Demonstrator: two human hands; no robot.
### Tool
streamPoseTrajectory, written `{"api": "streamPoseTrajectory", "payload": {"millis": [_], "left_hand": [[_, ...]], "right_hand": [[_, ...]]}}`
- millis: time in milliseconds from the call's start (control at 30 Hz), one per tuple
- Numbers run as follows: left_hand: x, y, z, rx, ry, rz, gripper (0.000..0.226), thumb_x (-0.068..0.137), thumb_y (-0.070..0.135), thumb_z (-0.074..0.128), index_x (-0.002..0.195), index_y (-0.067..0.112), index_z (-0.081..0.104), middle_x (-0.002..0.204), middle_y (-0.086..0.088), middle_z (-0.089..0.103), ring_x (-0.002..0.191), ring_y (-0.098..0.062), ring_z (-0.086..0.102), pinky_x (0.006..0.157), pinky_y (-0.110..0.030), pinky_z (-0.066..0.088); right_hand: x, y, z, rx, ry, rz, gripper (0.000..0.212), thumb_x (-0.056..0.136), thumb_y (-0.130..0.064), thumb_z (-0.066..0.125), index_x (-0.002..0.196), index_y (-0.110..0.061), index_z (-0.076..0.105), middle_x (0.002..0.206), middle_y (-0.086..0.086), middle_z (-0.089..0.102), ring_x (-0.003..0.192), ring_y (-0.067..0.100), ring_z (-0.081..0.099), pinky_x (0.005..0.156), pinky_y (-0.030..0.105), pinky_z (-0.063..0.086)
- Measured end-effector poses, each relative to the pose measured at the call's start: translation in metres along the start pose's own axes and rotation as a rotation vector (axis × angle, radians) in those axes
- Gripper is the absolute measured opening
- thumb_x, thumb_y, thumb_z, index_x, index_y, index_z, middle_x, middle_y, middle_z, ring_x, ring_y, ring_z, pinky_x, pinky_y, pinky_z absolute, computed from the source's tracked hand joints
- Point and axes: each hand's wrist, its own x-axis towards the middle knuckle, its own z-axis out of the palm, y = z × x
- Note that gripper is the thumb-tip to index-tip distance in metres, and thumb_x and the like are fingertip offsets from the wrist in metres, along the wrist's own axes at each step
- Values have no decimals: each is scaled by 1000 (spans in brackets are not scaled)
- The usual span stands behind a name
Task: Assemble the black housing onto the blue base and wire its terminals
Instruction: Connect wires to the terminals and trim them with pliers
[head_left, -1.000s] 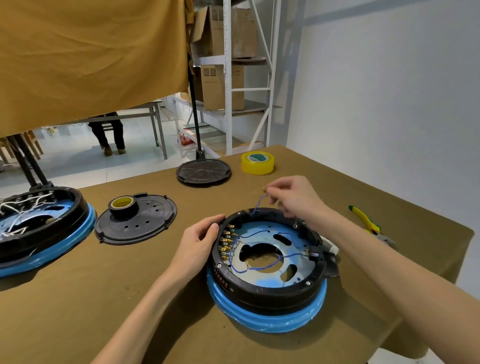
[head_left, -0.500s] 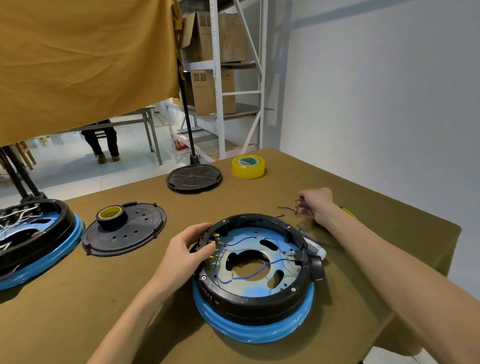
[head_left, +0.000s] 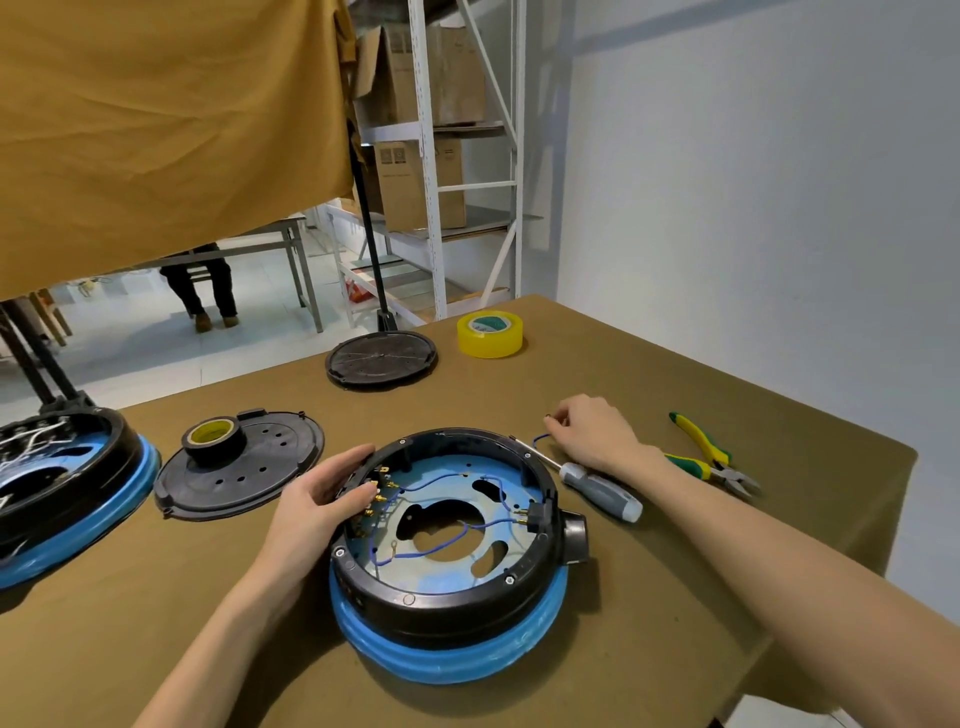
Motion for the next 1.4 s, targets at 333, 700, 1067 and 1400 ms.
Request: {"api": "streamPoseTrajectory", "payload": {"millis": [333,700,1067,1400], "left_hand": [[0,-1,-1,8,4,3,44,89,13,76,127,35,70,125,12,71,117,-10,67,103,-45,55],[3,-3,-5,156,-42,65,38,91,19,77,120,42,68,119,19,70,112,7,62,95,-25,51],[-5,-6,7,101,60,83,26,97,11,66,119,23,69,112,5,73,102,-2,68,84,-18,55],[-8,-13,7,39,84,118,25,98,13,65,121,20,71,110,6,73,100,2,67,79,-11,51]], "right_hand": [[13,-32,-3,-42,-122,229,13,94,-12,58,82,-10,55,85,7,65,77,24,64,61,31,47],[-33,-79,-21,345,21,-277,7,105,-15,48,106,-19,54,82,0,69,79,16,67,70,29,50],[-82,-123,-17,538,-278,-383,31,102,-1,48,122,-7,71,88,0,74,71,-1,64,66,14,49],[-91,-145,8,522,-379,-464,16,97,-8,67,106,-4,79,84,7,79,66,10,70,69,20,56]]}}
